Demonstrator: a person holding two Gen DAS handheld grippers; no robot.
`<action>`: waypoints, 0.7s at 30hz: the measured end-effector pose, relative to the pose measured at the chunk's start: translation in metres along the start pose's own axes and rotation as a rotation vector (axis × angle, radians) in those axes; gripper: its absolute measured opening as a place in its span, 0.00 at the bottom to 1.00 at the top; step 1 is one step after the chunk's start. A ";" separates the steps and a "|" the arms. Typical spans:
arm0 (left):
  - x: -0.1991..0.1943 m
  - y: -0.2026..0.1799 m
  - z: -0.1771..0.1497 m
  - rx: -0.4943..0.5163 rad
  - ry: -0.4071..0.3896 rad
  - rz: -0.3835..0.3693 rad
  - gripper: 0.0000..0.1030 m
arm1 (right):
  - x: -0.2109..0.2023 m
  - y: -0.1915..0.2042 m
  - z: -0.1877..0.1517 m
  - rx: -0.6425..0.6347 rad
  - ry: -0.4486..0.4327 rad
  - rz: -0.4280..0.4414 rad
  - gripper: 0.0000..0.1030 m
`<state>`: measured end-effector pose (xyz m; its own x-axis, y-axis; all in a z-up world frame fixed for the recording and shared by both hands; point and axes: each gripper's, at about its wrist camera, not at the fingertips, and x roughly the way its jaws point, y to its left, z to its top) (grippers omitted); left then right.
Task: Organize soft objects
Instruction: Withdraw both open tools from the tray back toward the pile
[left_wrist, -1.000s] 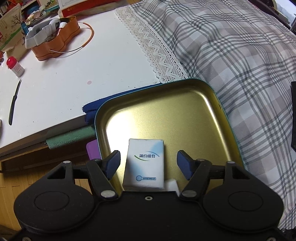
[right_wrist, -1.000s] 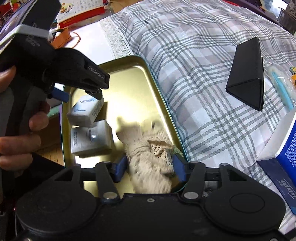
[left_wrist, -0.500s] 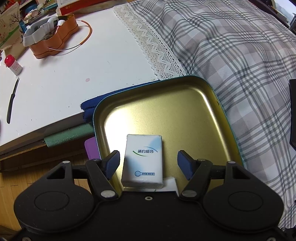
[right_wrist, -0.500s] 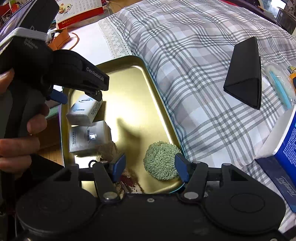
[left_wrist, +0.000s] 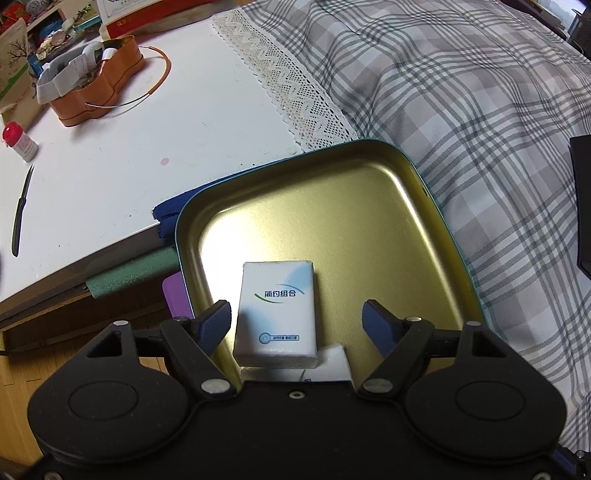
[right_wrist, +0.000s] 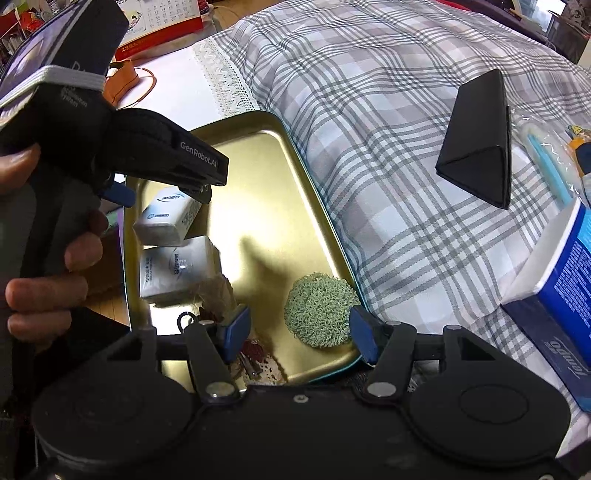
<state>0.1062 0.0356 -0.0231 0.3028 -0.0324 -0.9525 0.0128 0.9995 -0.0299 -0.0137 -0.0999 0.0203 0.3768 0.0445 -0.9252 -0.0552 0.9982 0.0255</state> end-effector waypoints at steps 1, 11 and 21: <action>0.001 -0.001 -0.001 0.002 0.002 0.001 0.72 | -0.001 0.000 -0.001 0.002 -0.002 -0.001 0.56; -0.002 -0.007 -0.012 0.029 0.007 0.007 0.72 | -0.025 -0.009 -0.013 0.039 -0.044 0.001 0.56; -0.024 -0.019 -0.029 0.035 -0.012 -0.003 0.73 | -0.047 -0.024 -0.027 0.077 -0.080 -0.005 0.57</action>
<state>0.0712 0.0179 -0.0080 0.3141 -0.0359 -0.9487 0.0469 0.9987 -0.0223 -0.0550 -0.1274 0.0535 0.4493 0.0393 -0.8925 0.0167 0.9985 0.0524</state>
